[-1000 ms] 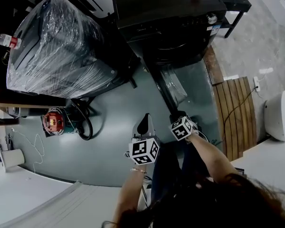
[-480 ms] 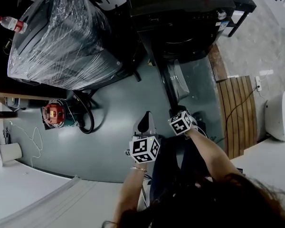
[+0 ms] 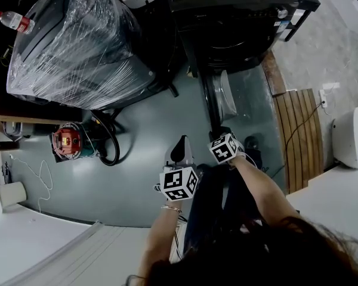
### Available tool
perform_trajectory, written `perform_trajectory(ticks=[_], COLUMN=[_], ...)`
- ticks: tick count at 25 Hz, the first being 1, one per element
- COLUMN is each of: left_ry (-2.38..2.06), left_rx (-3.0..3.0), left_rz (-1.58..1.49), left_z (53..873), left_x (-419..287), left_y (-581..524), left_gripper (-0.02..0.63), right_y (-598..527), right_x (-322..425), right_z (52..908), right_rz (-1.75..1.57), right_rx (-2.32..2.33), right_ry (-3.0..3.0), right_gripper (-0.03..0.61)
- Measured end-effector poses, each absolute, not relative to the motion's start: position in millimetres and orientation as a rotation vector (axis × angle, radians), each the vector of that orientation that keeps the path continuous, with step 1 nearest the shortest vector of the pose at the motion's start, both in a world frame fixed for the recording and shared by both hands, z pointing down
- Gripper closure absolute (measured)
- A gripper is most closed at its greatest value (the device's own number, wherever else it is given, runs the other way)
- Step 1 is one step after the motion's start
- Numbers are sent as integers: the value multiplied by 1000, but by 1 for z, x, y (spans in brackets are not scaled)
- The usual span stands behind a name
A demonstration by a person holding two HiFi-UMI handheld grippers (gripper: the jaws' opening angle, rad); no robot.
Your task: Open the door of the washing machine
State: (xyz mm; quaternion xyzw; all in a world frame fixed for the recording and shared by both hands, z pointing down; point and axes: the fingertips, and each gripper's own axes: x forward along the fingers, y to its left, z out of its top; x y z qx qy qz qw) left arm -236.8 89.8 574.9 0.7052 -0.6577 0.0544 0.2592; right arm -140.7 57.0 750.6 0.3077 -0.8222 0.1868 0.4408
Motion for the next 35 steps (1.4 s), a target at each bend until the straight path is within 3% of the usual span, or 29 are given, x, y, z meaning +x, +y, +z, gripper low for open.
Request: perform_trajectory(ticks=[35], left_ry=[-2045], left_rx=[1568], left_rz=[63], left_z=[568], left_x=[-368], left_y=[109], left_gripper=[601], right_y=[71], right_x=[-271], right_z=[755], right_rz=[584], right_rx=[686], right_ry=[-2059], right_gripper=[477])
